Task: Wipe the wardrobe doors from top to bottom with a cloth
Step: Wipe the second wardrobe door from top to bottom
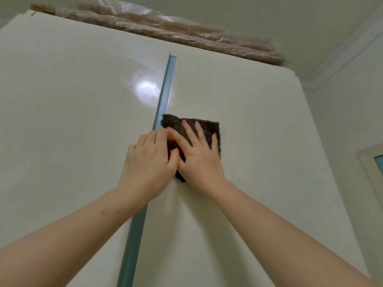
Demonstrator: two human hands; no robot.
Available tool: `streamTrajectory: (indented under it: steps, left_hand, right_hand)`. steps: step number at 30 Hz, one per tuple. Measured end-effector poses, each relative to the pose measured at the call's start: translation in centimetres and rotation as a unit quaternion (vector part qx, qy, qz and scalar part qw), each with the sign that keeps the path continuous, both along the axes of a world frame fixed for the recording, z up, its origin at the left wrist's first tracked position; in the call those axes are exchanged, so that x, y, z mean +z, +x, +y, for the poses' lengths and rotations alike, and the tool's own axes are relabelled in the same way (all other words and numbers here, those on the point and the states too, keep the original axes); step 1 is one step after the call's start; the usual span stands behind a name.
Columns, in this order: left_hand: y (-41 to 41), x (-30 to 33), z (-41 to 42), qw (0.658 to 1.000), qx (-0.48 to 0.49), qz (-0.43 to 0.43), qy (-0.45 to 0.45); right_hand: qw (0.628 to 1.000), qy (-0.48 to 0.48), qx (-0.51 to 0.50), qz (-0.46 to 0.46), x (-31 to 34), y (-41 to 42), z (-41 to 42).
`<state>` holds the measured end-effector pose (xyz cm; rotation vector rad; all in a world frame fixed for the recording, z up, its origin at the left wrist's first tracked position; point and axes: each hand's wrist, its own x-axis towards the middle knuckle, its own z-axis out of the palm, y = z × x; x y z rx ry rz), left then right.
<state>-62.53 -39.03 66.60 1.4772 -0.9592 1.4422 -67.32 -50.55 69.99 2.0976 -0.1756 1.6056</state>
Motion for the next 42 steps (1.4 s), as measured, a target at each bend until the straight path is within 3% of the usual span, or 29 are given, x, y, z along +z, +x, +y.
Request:
streamTrajectory:
  steps: [7,16,26,34,42]
  left_hand:
    - [-2.2,-0.2,-2.0,0.999,0.027,0.007,0.031]
    - [-4.2,-0.9,-4.0,0.998,0.047,0.021,0.025]
    - [-5.4,-3.7,-4.0,0.996,0.078,0.046,0.014]
    - [-6.4,-5.5,-3.2,0.992,0.090,0.082,0.023]
    - [-5.0,-5.6,1.2,0.991,0.113,0.070,0.029]
  right_hand:
    - [0.985,0.108,-0.035,-0.132,-0.2,-8.3,-10.7]
    - [0.942,0.257,-0.026,-0.215,-1.6,-15.9,-19.7]
    - [0.967,0.167,-0.023,-0.191,-11.2,-16.5,-21.4]
    - [0.957,0.211,-0.022,-0.199,-10.5,-14.1,-18.4]
    - [0.979,0.148,0.009,-0.141,-9.0,-7.0,-9.0]
